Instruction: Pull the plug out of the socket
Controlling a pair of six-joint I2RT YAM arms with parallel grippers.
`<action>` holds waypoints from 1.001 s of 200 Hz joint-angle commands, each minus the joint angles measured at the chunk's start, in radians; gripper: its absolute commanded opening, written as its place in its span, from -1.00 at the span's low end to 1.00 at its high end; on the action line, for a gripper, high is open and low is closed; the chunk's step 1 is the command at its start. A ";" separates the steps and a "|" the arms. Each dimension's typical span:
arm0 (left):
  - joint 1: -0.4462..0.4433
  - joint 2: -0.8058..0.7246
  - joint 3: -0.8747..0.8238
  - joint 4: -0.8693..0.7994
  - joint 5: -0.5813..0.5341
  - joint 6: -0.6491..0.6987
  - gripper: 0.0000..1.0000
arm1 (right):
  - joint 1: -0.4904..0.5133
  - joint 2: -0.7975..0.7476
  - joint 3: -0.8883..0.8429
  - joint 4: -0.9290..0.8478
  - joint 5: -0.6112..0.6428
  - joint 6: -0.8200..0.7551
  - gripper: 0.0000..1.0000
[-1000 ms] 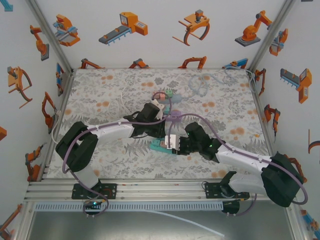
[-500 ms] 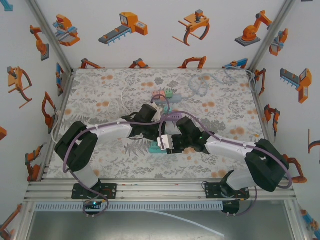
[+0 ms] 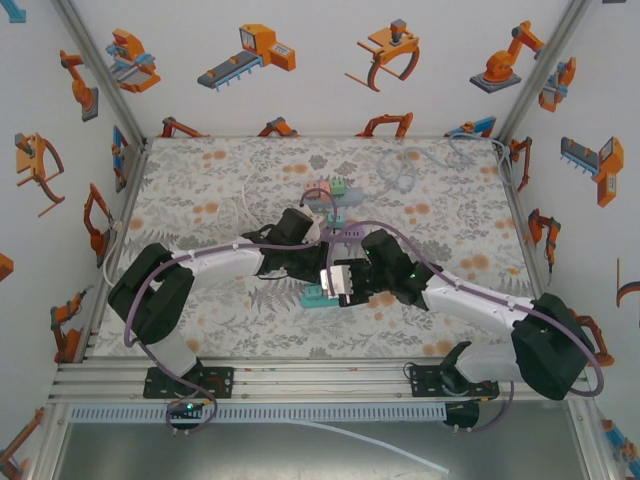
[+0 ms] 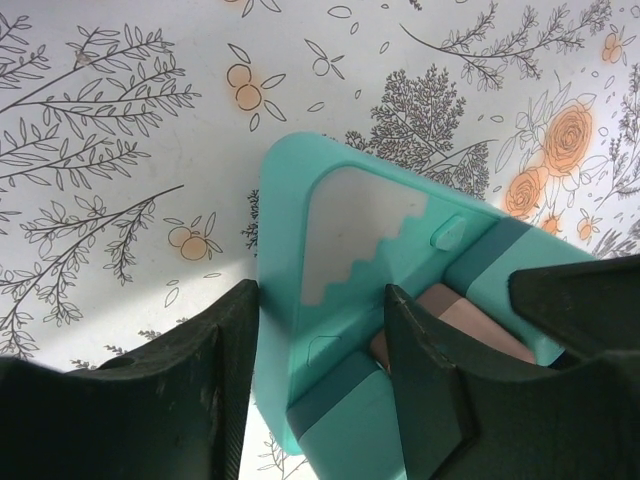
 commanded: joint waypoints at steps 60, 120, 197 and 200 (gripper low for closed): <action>-0.001 0.103 -0.083 -0.221 -0.188 0.062 -0.09 | -0.020 0.027 0.033 -0.121 0.014 -0.045 -0.13; -0.013 0.188 -0.073 -0.203 -0.168 0.023 -0.11 | -0.019 0.065 0.101 -0.136 -0.004 -0.054 -0.63; -0.023 0.317 -0.069 -0.233 -0.225 0.022 -0.11 | -0.020 0.045 0.204 -0.206 -0.047 -0.021 -0.74; -0.024 0.322 -0.067 -0.235 -0.229 0.025 -0.11 | -0.021 0.042 0.207 -0.211 -0.047 -0.017 -0.75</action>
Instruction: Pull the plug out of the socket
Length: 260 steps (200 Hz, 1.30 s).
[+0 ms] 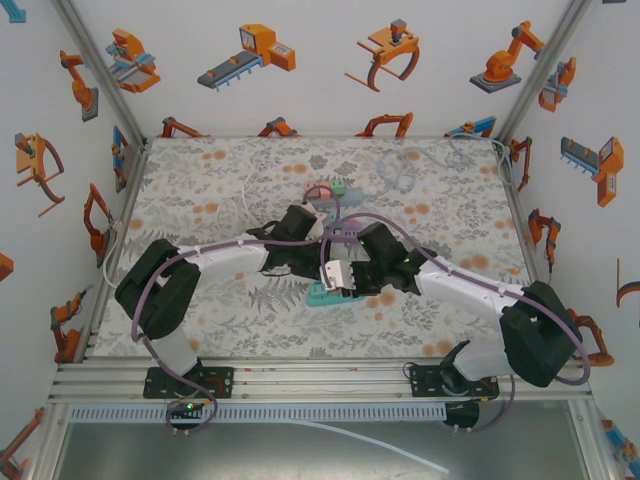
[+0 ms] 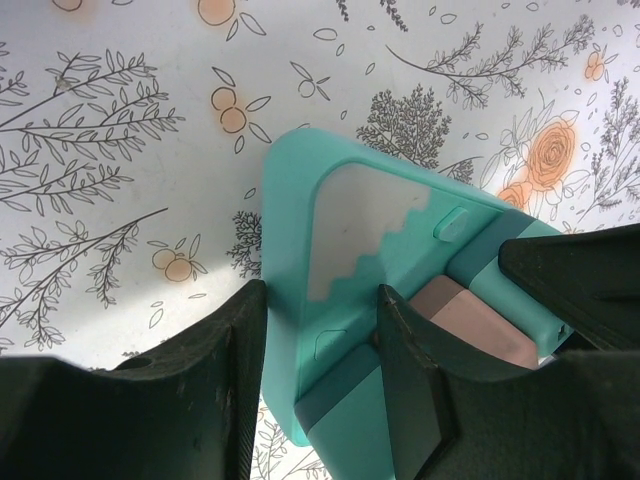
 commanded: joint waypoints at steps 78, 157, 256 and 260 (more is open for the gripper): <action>-0.023 0.301 -0.114 -0.245 -0.325 0.055 -0.12 | -0.020 -0.092 0.083 -0.004 -0.106 0.026 -0.87; -0.057 0.350 -0.068 -0.312 -0.414 0.068 -0.13 | -0.087 -0.139 0.055 0.125 -0.154 0.135 -0.90; -0.057 0.191 -0.024 -0.258 -0.309 0.075 -0.06 | -0.088 -0.405 -0.014 0.241 0.269 0.765 -0.98; -0.057 0.182 -0.017 -0.258 -0.306 0.079 -0.06 | -0.088 -0.420 -0.013 0.228 0.306 0.814 -0.97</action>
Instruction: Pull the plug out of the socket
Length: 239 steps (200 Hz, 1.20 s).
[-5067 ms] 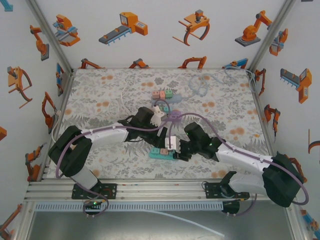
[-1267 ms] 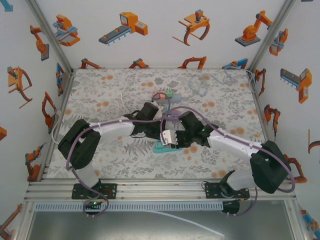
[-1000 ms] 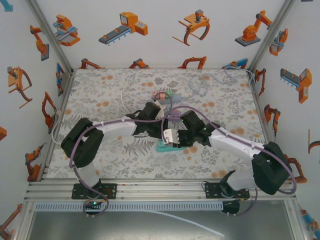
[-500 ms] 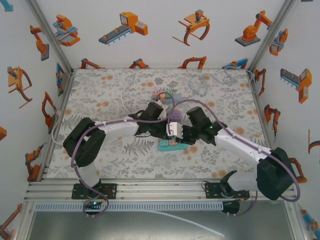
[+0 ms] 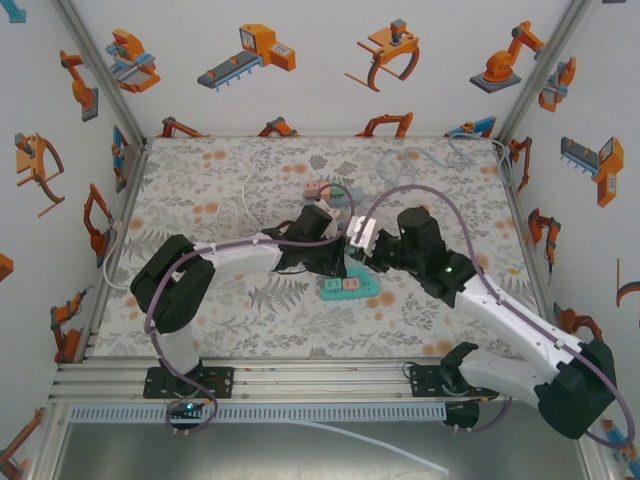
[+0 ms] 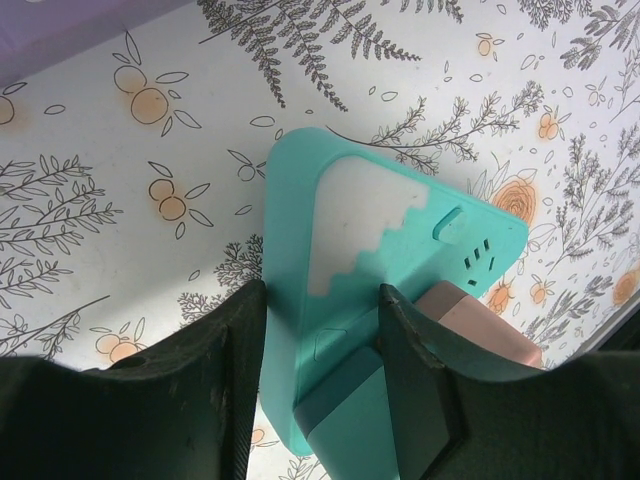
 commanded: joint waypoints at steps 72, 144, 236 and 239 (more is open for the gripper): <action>0.068 -0.089 0.066 -0.329 -0.153 0.161 0.23 | -0.198 -0.271 -0.018 -0.250 0.235 1.005 -0.97; 0.092 -0.574 -0.107 -0.266 0.126 0.252 0.52 | -0.324 -0.317 -0.277 -0.243 -0.004 1.247 -0.98; -0.010 -0.914 -0.329 -0.242 0.198 0.359 0.82 | -0.299 -0.077 -0.537 0.251 -0.155 1.324 -0.79; -0.010 -0.911 -0.327 -0.244 0.194 0.361 0.82 | -0.296 -0.069 -0.539 0.259 -0.151 1.323 -0.77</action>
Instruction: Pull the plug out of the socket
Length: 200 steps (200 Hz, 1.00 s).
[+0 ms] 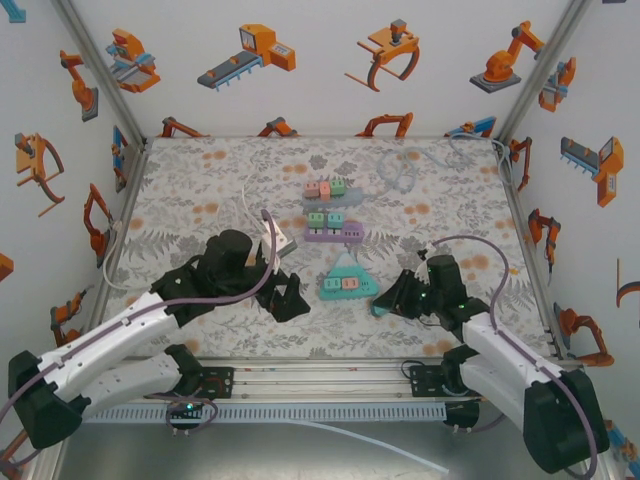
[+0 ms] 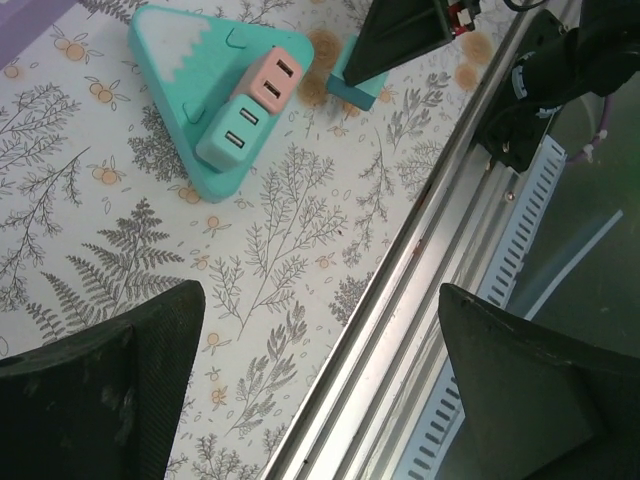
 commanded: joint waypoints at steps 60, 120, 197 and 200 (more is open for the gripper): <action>-0.014 0.015 -0.004 0.006 -0.139 0.053 0.82 | 0.050 0.120 -0.047 0.223 0.057 -0.006 -0.40; -0.019 0.022 -0.010 0.007 -0.215 0.048 0.82 | 0.050 -0.019 -0.039 0.011 0.198 -0.039 -0.16; -0.020 0.018 -0.003 0.005 -0.311 0.029 0.82 | 0.051 -0.235 0.076 -0.263 0.337 -0.166 0.04; -0.020 0.018 -0.002 0.007 -0.319 0.023 0.82 | 0.053 -0.241 0.081 -0.260 0.339 -0.177 0.03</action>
